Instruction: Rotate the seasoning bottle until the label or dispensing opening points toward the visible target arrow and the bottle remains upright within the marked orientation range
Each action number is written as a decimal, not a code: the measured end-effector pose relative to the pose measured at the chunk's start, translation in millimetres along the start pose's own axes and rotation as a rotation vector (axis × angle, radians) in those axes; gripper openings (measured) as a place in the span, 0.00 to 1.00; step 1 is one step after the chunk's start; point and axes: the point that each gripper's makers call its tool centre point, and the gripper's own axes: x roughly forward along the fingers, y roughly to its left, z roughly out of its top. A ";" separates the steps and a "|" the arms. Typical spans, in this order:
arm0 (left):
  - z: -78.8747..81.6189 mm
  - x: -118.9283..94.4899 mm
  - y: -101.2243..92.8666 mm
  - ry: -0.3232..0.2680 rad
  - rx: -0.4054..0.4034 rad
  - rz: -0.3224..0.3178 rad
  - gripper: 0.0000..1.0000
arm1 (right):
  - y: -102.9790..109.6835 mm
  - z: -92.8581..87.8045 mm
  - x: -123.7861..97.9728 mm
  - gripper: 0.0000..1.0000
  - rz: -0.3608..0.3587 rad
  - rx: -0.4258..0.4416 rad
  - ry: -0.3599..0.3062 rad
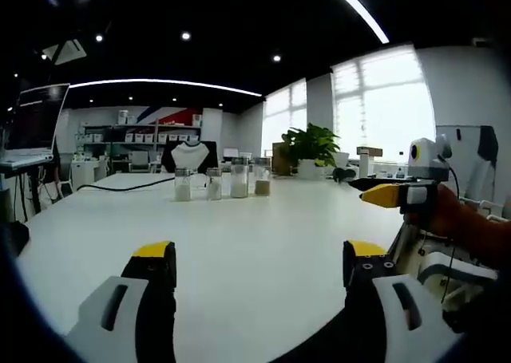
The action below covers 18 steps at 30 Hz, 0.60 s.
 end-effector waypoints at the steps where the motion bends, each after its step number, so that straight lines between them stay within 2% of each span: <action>1: 0.3 -0.2 -0.3 0.000 0.000 0.000 0.91 | 0.0 0.9 -0.3 0.97 -0.001 -0.001 -0.004; 6: 3.3 -0.3 1.1 -0.010 0.013 0.011 0.93 | -0.8 2.6 -0.1 0.99 -0.012 -0.003 -0.008; 8: 3.6 -0.6 2.6 -0.012 0.017 0.019 0.94 | -2.4 -3.2 1.5 0.99 -0.019 -0.015 0.011; 14: -1.1 -2.4 7.4 0.017 0.044 0.045 0.96 | -5.7 -9.7 0.9 0.99 -0.026 0.001 0.011; 18: -2.5 -4.3 12.8 0.027 0.060 0.066 0.99 | -7.6 -6.9 0.3 0.99 -0.036 -0.005 -0.011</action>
